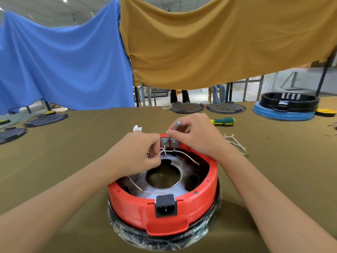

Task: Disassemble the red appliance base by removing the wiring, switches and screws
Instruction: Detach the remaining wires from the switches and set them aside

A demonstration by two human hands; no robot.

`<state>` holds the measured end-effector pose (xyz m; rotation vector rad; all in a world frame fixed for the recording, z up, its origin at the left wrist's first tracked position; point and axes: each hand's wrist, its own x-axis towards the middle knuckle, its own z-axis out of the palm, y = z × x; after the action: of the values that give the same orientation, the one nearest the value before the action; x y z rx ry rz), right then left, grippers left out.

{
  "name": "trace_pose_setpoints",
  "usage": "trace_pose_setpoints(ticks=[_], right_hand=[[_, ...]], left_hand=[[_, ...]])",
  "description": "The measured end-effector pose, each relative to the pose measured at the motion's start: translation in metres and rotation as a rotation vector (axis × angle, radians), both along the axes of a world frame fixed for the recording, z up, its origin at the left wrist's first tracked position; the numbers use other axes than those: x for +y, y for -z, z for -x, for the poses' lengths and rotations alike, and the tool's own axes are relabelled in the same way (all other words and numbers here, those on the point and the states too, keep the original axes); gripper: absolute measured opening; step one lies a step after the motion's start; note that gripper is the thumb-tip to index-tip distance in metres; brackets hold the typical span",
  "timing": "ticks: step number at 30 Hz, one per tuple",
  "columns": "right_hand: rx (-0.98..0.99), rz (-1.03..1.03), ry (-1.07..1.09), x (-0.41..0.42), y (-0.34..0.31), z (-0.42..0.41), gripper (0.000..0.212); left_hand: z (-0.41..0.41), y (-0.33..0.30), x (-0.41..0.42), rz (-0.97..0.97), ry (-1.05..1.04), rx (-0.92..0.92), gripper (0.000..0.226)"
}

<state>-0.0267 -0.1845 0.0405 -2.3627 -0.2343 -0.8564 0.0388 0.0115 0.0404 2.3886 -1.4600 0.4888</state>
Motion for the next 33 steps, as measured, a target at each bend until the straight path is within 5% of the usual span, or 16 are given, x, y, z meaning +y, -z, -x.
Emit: trace_pose_setpoints(ticks=[13, 18, 23, 33], right_hand=[[0.083, -0.086, 0.023, -0.002, 0.000, -0.002, 0.012], [0.091, -0.095, 0.031, -0.003, 0.001, -0.003, 0.012], [0.088, -0.103, 0.028, -0.003, 0.003, -0.004, 0.012], [0.085, -0.089, 0.017, -0.003, 0.002, -0.007, 0.017]], left_hand=[[0.001, -0.001, -0.008, -0.198, -0.174, -0.141, 0.024], [0.003, 0.005, -0.018, -0.149, -0.236, -0.059, 0.038], [-0.001, 0.004, -0.018, 0.026, -0.265, 0.081, 0.023], [-0.005, 0.005, -0.023, 0.076, -0.236, 0.321, 0.018]])
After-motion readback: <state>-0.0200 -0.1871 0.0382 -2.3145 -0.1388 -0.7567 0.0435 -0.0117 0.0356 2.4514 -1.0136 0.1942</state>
